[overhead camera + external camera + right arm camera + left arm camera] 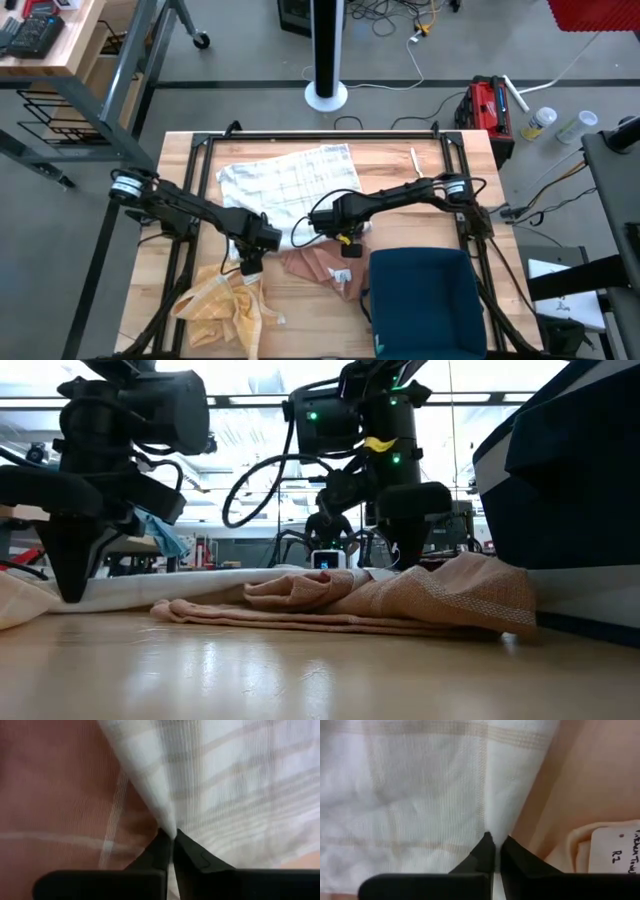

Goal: Fold towel
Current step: Fold the white towel

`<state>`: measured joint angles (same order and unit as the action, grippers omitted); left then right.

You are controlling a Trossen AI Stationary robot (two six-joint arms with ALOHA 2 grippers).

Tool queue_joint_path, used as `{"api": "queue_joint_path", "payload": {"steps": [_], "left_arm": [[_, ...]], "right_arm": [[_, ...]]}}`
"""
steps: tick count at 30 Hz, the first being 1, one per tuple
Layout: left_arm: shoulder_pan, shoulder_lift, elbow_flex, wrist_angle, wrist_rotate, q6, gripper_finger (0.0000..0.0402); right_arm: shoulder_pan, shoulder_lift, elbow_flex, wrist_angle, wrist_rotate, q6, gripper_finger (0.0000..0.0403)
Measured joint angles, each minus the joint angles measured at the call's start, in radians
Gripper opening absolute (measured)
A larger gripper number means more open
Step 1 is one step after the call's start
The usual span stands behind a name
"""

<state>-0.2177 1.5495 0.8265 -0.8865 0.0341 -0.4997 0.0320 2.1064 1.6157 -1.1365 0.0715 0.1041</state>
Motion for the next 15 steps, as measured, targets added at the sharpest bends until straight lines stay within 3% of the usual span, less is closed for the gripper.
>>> {"api": "queue_joint_path", "payload": {"steps": [11, 15], "left_arm": [[-0.003, -0.082, 0.052, -0.099, 0.008, 0.005, 0.0004], [-0.004, -0.127, 0.097, -0.121, 0.058, 0.019, 0.0002]], "right_arm": [[0.0, -0.085, 0.002, -0.091, 0.0, 0.001, 0.0002], [0.0, -0.107, 0.001, -0.128, 0.0, 0.001, 0.0001]]}}
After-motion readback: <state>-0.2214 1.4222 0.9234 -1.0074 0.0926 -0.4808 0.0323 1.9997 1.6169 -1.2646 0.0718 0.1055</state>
